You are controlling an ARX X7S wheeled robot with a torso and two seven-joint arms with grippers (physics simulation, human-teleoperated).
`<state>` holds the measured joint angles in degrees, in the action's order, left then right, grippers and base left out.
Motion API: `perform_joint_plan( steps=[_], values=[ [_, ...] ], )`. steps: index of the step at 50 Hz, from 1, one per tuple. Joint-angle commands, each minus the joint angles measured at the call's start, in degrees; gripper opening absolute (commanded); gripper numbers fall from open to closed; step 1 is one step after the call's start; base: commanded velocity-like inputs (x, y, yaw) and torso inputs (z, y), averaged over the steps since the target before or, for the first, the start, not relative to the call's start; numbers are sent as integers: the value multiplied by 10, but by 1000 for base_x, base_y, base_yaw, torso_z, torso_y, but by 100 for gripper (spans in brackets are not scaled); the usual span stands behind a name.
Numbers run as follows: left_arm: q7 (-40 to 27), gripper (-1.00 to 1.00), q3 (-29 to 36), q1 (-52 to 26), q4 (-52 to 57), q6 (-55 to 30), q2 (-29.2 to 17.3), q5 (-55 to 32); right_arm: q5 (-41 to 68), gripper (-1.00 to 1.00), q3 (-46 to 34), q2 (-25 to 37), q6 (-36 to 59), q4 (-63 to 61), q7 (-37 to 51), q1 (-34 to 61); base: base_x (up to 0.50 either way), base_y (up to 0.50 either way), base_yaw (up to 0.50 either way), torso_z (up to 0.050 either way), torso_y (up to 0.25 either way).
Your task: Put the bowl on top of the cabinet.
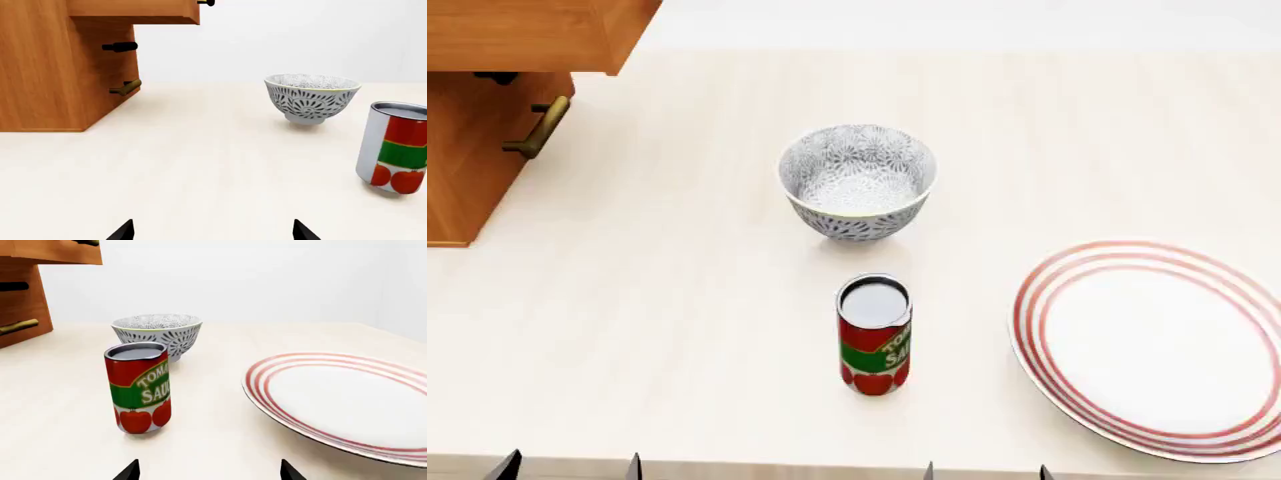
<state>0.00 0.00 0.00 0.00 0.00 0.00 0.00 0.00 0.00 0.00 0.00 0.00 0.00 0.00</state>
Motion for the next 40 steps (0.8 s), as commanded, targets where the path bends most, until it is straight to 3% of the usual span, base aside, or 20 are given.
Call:
perform_joint_plan(
  steps=[1, 10, 19, 20, 32, 40],
  values=[
    [-14, 100, 16, 1, 1, 0, -12, 7, 4, 100, -13, 9, -4, 2, 13, 0, 0, 0, 0, 0, 0],
    [-2, 100, 32, 10, 21, -1, -29, -38, 35, 100, -22, 23, -7, 2, 37, -2, 0, 0, 0, 0, 0],
    [-36, 100, 38, 1, 10, -14, -34, -23, 53, 100, -27, 31, -5, -1, 47, -3, 0, 0, 0, 0, 0],
    [-19, 100, 6, 3, 20, 8, -8, -20, 31, 100, 0, 8, -4, 0, 21, -3, 0, 0, 0, 0, 0],
    [-51, 100, 30, 1, 35, 0, -28, -31, 59, 100, -21, 27, -8, 3, 40, 1, 0, 0, 0, 0, 0],
    [-60, 100, 34, 7, 109, -46, -37, -50, 78, 100, -18, 40, 35, -86, 60, -7, 0, 0, 0, 0, 0]
  ],
)
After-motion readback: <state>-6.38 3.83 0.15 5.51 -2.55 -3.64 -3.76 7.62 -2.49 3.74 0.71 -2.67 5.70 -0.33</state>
